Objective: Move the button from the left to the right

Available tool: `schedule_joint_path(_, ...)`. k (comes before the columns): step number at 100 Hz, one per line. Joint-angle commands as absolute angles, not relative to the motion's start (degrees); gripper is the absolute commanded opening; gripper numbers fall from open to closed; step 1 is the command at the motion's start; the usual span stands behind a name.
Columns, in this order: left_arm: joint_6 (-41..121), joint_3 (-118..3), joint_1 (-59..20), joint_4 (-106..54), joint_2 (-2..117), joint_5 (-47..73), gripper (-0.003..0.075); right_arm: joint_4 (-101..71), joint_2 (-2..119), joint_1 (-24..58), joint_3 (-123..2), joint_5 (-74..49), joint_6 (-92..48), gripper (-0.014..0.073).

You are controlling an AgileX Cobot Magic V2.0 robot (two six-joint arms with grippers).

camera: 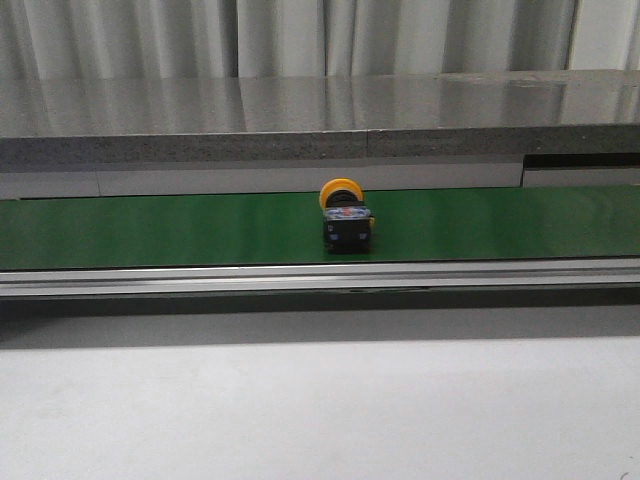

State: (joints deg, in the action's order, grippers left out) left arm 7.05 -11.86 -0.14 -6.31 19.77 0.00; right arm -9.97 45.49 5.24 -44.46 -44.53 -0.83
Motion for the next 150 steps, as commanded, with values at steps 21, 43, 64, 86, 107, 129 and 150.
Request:
schedule_joint_path(21,7.02,-13.39,-0.51,-6.72,20.11,-3.93,-0.0021,-12.77,46.85,5.10,-47.11,-33.81,-1.46,0.0629)
schedule_joint_path(43,7.02,-13.39,-0.51,-6.72,20.11,-3.93,-0.0020,-12.77,57.34,5.43,-52.53,-35.51,-3.91,0.0625)
schedule_joint_path(64,7.02,-13.39,-0.51,-6.72,20.11,-3.93,-0.0021,-12.77,69.59,8.24,-59.02,-35.30,-8.32,0.0625)
schedule_joint_path(86,7.02,-13.39,-0.51,-6.72,20.11,-3.93,-0.0021,-12.72,79.82,10.52,-65.67,-35.30,-9.64,0.0625)
schedule_joint_path(107,7.02,-13.39,-0.51,-6.72,20.11,-3.93,-0.0021,-12.72,86.29,11.48,-69.71,-34.90,-10.03,0.0625)
schedule_joint_path(129,7.02,-13.39,-0.51,-6.72,20.11,-3.93,-0.0021,-12.07,91.50,11.48,-71.36,-34.42,-10.09,0.0625)
schedule_joint_path(150,7.02,-13.39,-0.51,-6.72,20.11,-3.93,-0.0021,-9.63,95.88,11.48,-71.36,-33.61,-10.03,0.0625)
